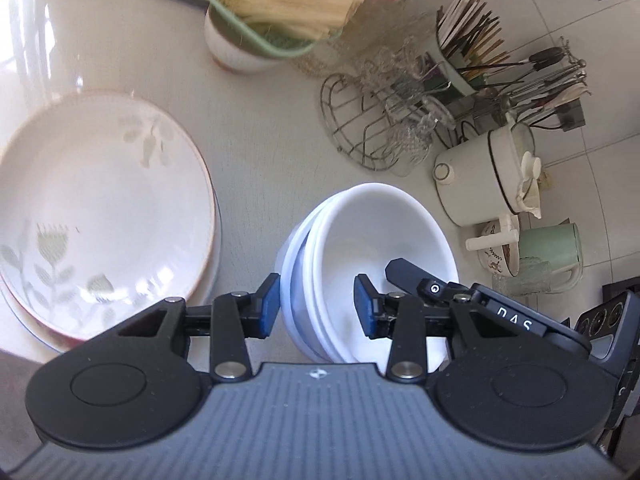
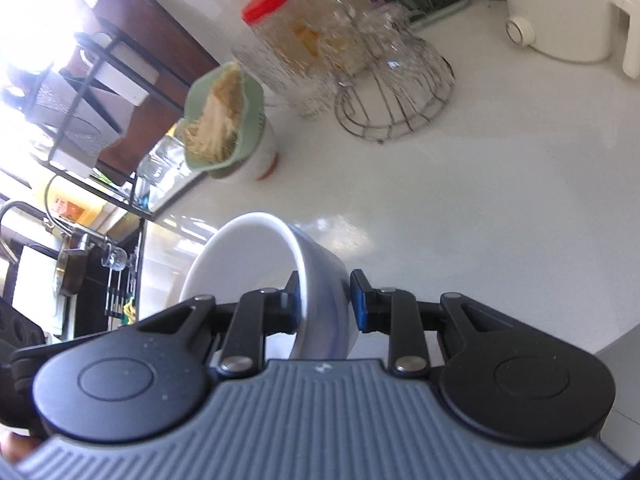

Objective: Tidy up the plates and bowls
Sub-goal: 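Carry the nested bowls onto the plate stack with the left gripper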

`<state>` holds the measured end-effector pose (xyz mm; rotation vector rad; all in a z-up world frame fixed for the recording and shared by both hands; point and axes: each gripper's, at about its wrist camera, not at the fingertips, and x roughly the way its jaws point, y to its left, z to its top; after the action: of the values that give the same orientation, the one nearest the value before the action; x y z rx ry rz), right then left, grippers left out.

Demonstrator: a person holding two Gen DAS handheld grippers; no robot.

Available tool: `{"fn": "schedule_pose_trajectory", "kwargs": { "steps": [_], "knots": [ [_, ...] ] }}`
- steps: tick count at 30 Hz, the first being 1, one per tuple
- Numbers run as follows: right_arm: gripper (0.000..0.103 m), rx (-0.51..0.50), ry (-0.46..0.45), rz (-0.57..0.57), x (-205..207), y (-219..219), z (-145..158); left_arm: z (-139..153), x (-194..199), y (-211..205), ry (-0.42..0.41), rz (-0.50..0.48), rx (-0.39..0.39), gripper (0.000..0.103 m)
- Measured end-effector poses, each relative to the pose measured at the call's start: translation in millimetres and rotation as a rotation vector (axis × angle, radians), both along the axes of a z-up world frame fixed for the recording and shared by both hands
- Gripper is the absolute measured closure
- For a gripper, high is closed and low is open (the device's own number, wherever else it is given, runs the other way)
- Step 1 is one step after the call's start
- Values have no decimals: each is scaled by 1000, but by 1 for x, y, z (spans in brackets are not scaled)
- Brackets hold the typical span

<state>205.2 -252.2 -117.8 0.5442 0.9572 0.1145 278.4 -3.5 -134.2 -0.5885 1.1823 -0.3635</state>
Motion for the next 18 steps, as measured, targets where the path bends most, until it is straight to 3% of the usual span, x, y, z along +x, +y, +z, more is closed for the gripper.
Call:
{"fn": "schedule_pose_trajectory", "kwargs": {
  "steps": [12, 18],
  "knots": [
    [75, 71, -8, 22, 26, 57, 10, 28, 31, 76, -77, 24, -14, 59],
    [75, 81, 24, 59, 42, 100, -3, 16, 40, 121, -50, 59, -17, 59]
  ]
}}
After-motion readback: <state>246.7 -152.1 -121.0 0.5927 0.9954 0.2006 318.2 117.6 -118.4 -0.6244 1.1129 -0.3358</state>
